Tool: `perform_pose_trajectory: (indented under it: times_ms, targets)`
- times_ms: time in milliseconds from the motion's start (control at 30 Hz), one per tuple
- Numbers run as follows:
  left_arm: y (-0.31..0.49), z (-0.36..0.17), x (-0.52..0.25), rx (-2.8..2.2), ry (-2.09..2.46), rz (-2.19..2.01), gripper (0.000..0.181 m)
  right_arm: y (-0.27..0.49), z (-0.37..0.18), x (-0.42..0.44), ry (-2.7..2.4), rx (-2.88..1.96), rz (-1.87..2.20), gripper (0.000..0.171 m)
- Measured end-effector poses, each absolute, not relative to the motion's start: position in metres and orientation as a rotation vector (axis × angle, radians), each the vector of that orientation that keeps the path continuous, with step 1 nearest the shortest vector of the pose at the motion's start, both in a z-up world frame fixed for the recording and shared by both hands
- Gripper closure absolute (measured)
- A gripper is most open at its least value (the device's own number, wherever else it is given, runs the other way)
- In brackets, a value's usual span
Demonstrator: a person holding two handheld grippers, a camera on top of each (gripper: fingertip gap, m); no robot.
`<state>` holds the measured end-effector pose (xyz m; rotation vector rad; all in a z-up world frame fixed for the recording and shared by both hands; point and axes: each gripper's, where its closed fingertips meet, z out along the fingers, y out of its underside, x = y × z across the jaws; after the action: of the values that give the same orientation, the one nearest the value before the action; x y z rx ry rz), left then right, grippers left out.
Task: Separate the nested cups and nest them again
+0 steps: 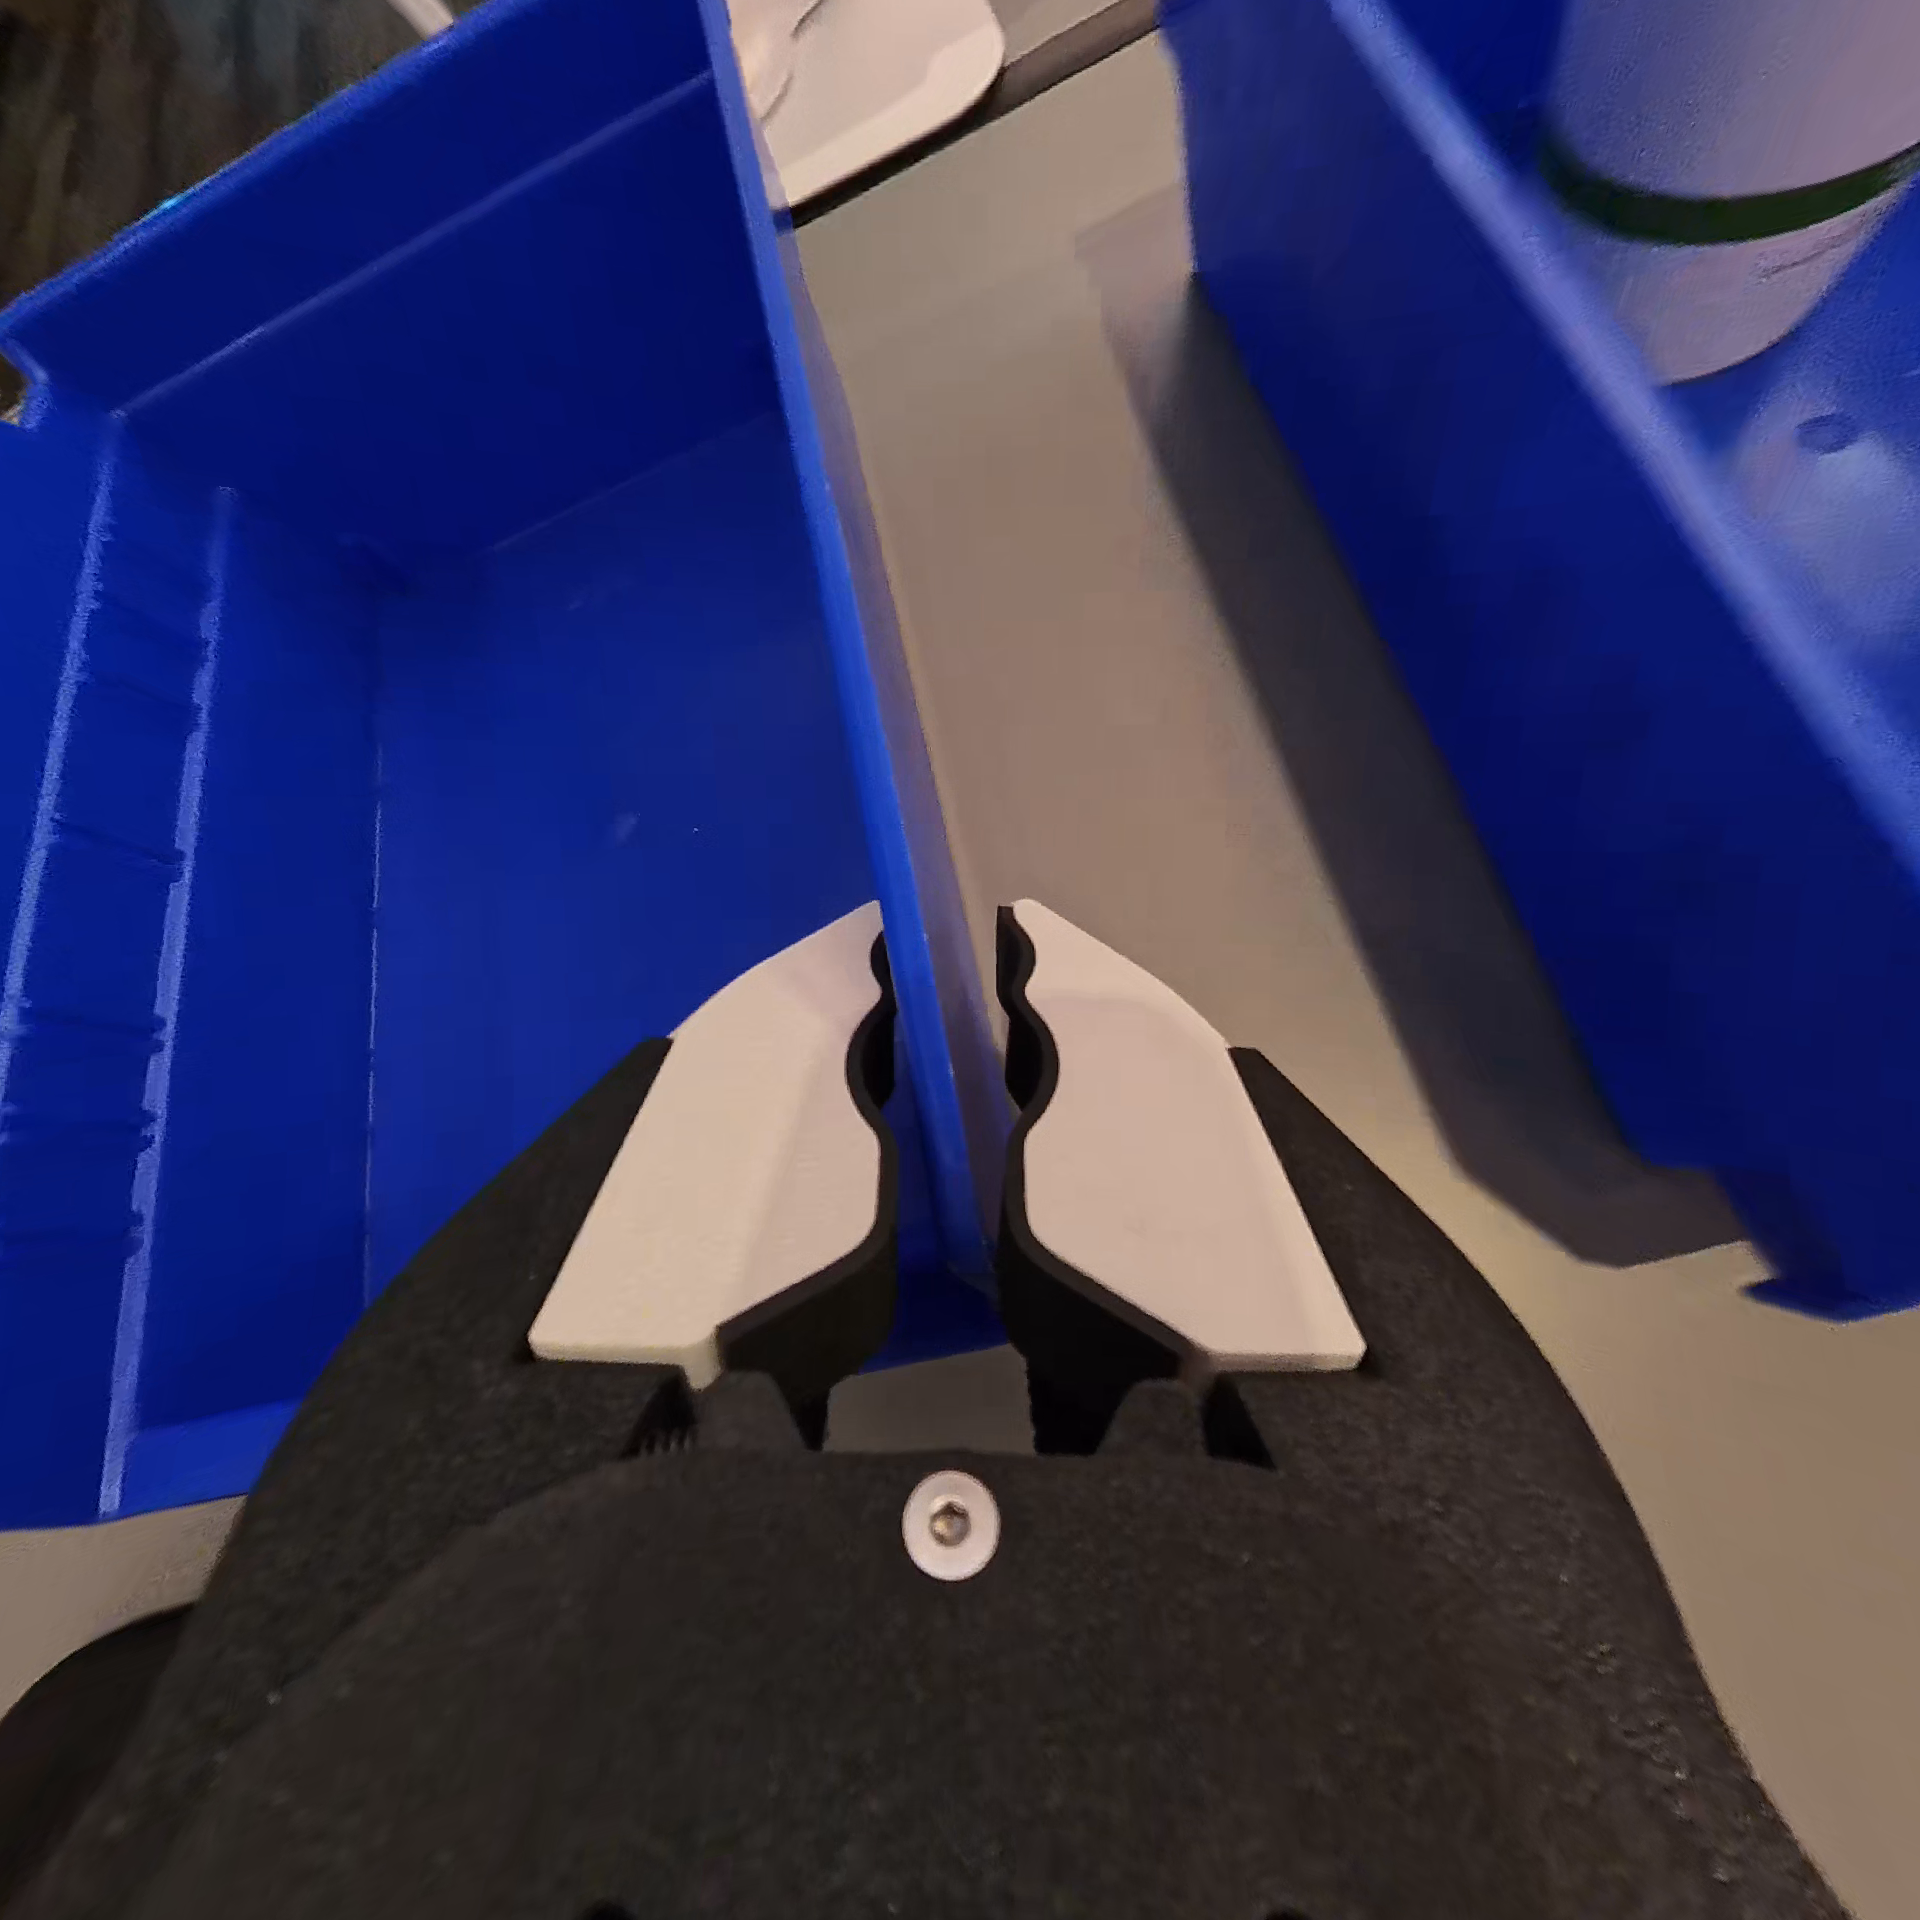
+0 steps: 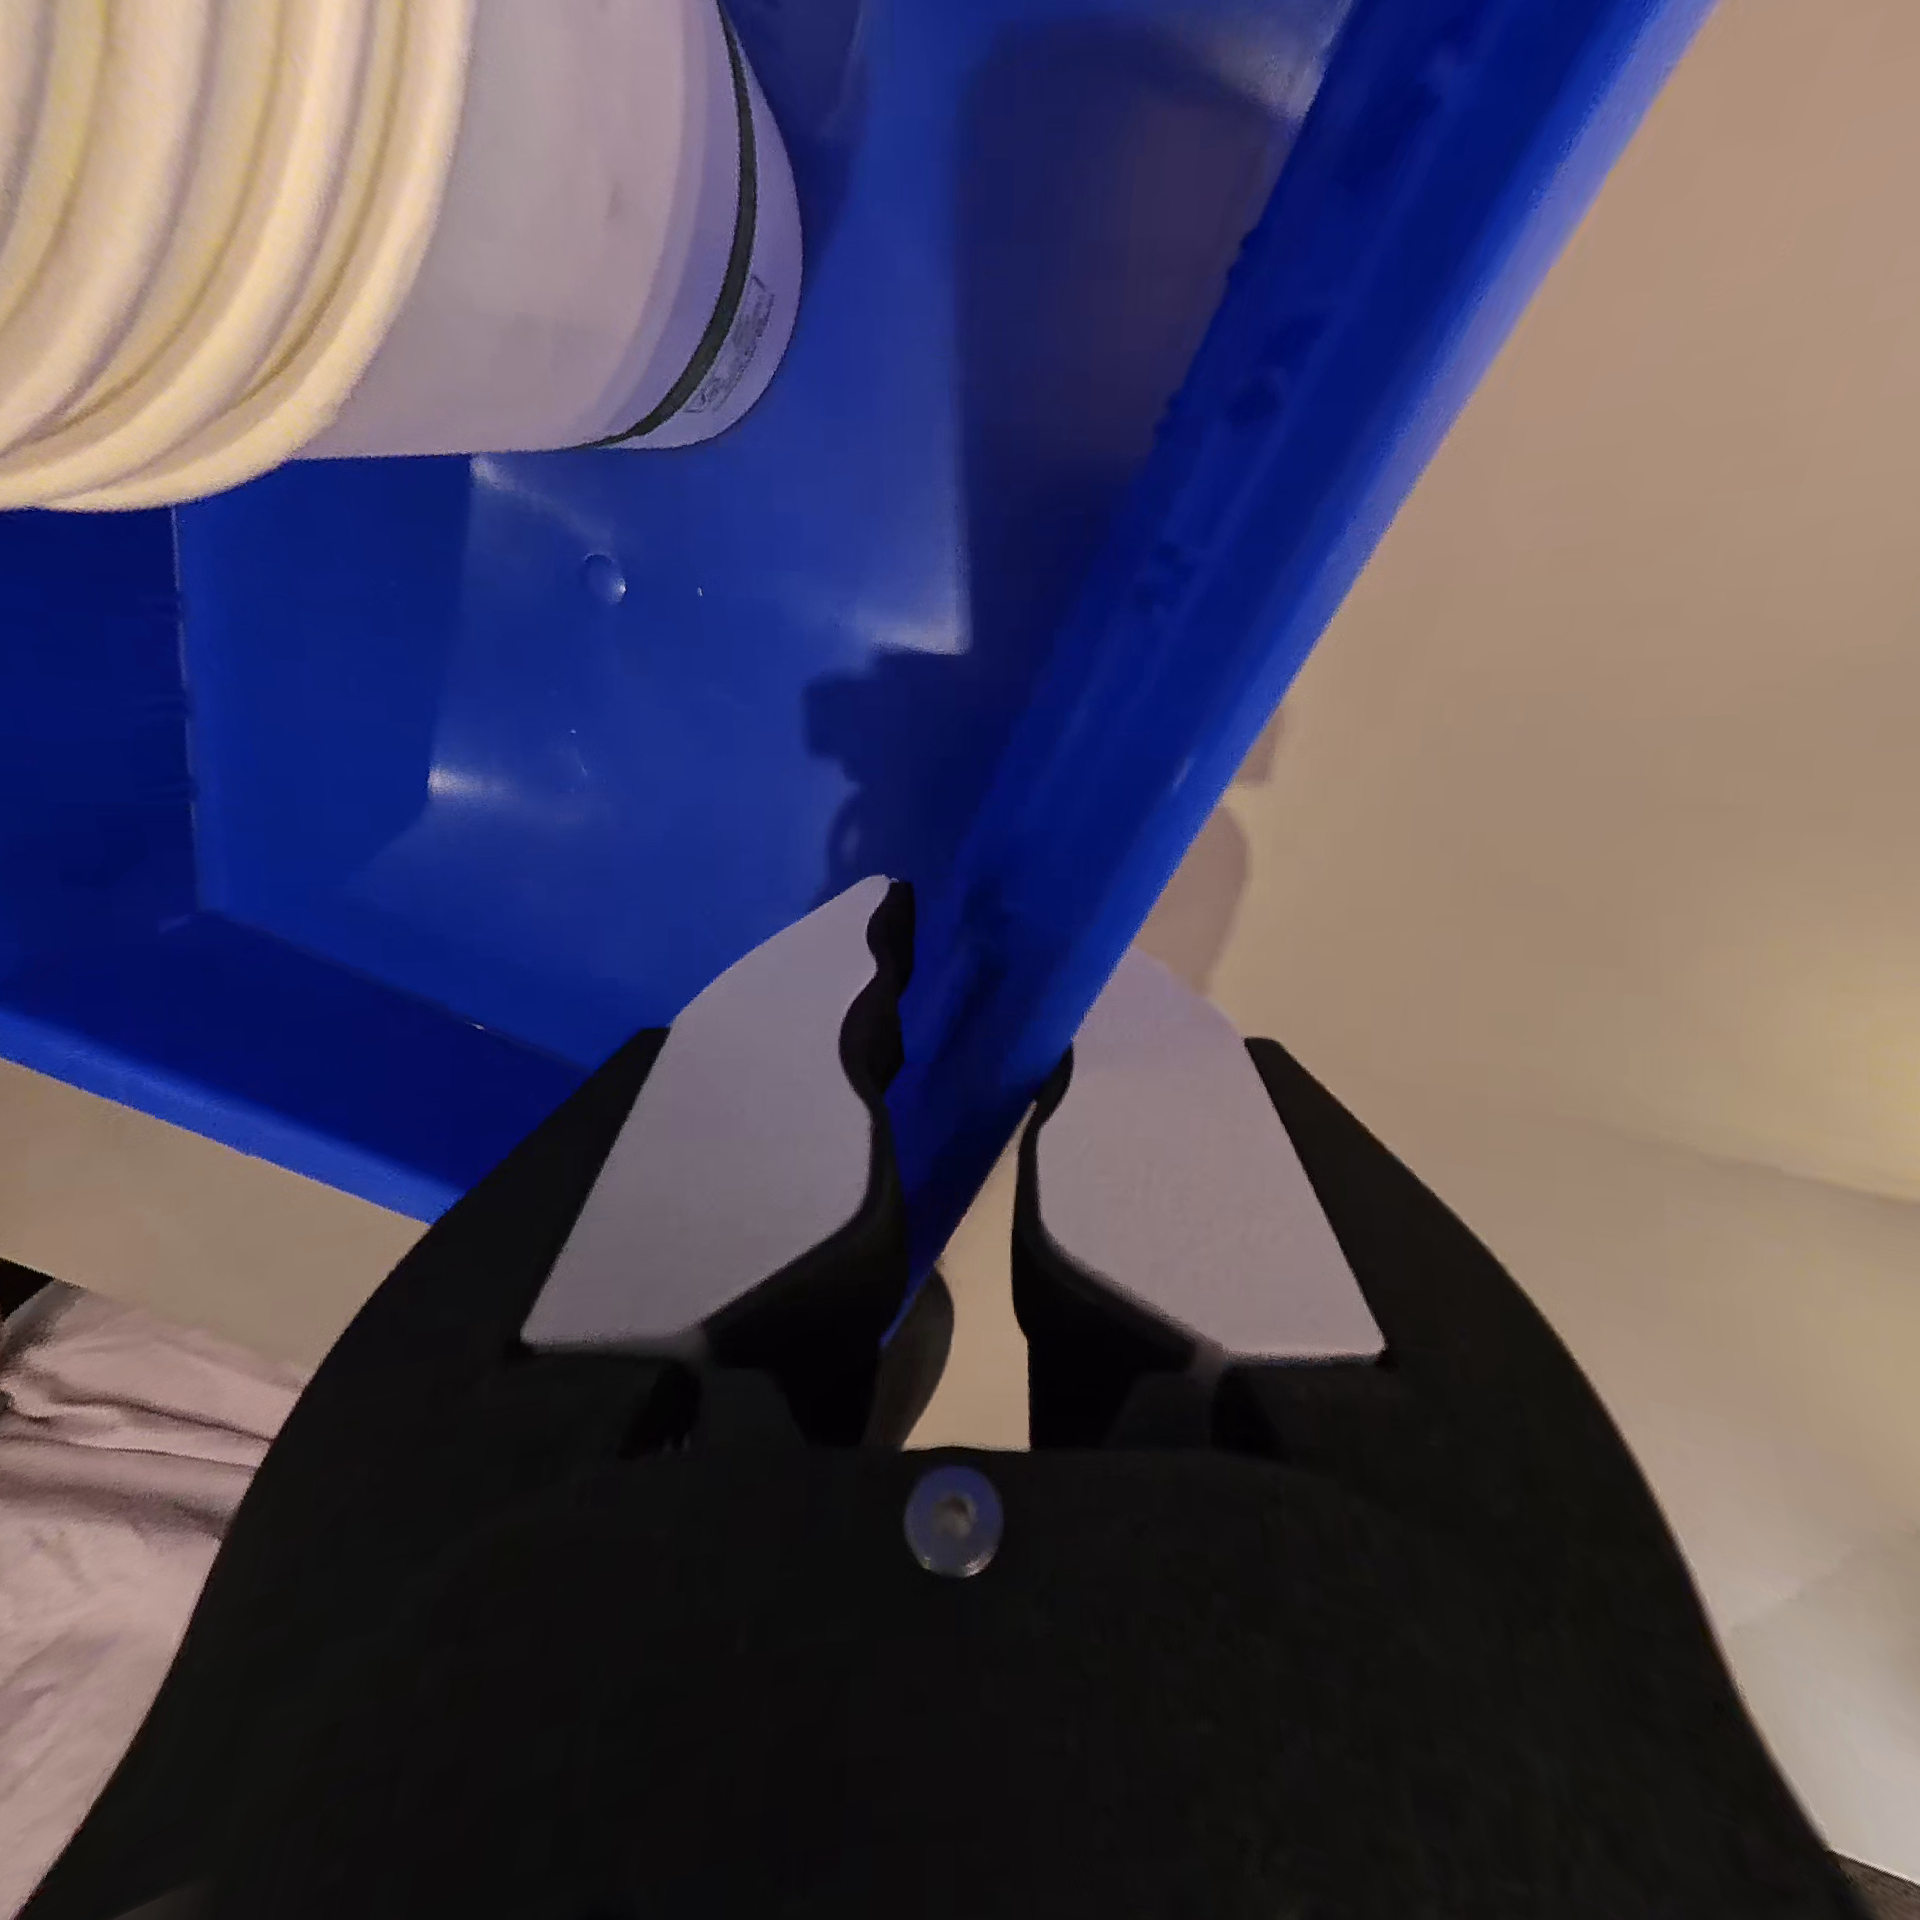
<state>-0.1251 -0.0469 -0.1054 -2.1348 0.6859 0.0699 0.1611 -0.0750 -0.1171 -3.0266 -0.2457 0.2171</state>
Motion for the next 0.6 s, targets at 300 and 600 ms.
perform_pose_trajectory:
  times_ms: [300, 600]
  targets:
    - [-0.059, -0.106, -0.082, -2.120, 0.718, -0.006, 0.157, -0.069, -0.120, 0.155, -0.214, -3.024, 0.293, 0.151]
    - [-0.076, -0.062, -0.099, -2.018, 0.767, -0.062, 0.125, -0.067, -0.136, 0.152, -0.157, -3.093, 0.334, 0.142]
